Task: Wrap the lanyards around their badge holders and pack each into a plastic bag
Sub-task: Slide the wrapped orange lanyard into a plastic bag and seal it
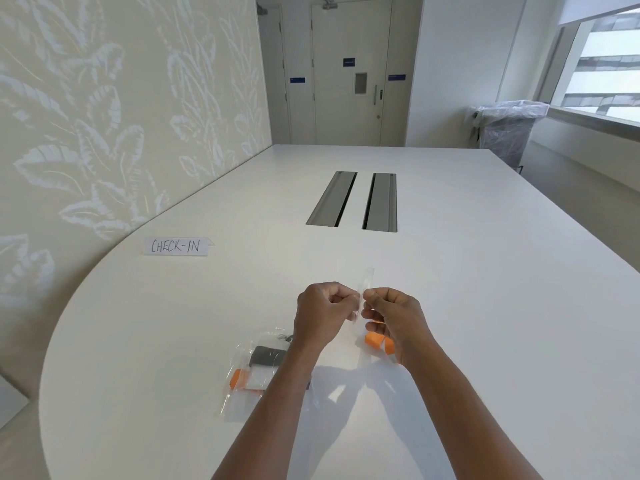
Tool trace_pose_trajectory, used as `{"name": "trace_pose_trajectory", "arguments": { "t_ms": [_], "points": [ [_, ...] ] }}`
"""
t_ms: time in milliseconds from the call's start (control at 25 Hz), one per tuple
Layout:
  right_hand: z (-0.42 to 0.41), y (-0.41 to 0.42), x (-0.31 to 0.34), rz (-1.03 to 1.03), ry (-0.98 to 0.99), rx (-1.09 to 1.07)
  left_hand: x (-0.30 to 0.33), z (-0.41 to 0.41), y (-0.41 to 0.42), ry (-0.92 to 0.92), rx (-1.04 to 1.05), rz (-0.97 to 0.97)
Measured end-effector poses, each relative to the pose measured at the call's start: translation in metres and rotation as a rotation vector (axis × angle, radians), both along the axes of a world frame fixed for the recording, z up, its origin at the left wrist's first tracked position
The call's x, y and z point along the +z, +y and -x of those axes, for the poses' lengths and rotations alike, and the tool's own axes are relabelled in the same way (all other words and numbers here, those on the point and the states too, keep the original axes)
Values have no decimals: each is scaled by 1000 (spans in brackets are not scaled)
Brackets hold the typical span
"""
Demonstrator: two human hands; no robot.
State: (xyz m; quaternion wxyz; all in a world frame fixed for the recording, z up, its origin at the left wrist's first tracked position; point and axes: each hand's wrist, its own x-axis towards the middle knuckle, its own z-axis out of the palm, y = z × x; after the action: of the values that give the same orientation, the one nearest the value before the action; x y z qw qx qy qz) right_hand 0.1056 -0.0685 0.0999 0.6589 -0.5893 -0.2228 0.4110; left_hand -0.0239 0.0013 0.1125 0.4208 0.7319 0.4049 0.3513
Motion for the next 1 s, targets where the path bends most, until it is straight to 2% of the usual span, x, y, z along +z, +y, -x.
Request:
{"name": "trace_pose_trajectory", "arguments": {
  "t_ms": [160, 280, 360, 480, 640, 720, 840, 1000],
  "points": [
    [1, 4, 0, 57, -125, -46, 2, 4, 3, -70, 133, 45],
    [1, 3, 0, 120, -292, -70, 6, 4, 8, 22, 290, -46],
    [1, 2, 0, 145, -333, -71, 7, 4, 9, 130, 301, -104],
    [1, 0, 3, 123, -319, -61, 7, 4, 6, 180, 87, -125],
    [-1, 1, 8, 106, -357, -85, 10, 7, 5, 141, -293, -54],
    [-2, 2, 11, 107, -370, -74, 11, 10, 6, 190, -414, -31],
    [-2, 3, 16, 81, -370, 19, 10, 12, 11, 315, -456, -99],
    [-1, 1, 22, 24, -353, 143, 9, 12, 19, 328, -391, -212]
  ]
}}
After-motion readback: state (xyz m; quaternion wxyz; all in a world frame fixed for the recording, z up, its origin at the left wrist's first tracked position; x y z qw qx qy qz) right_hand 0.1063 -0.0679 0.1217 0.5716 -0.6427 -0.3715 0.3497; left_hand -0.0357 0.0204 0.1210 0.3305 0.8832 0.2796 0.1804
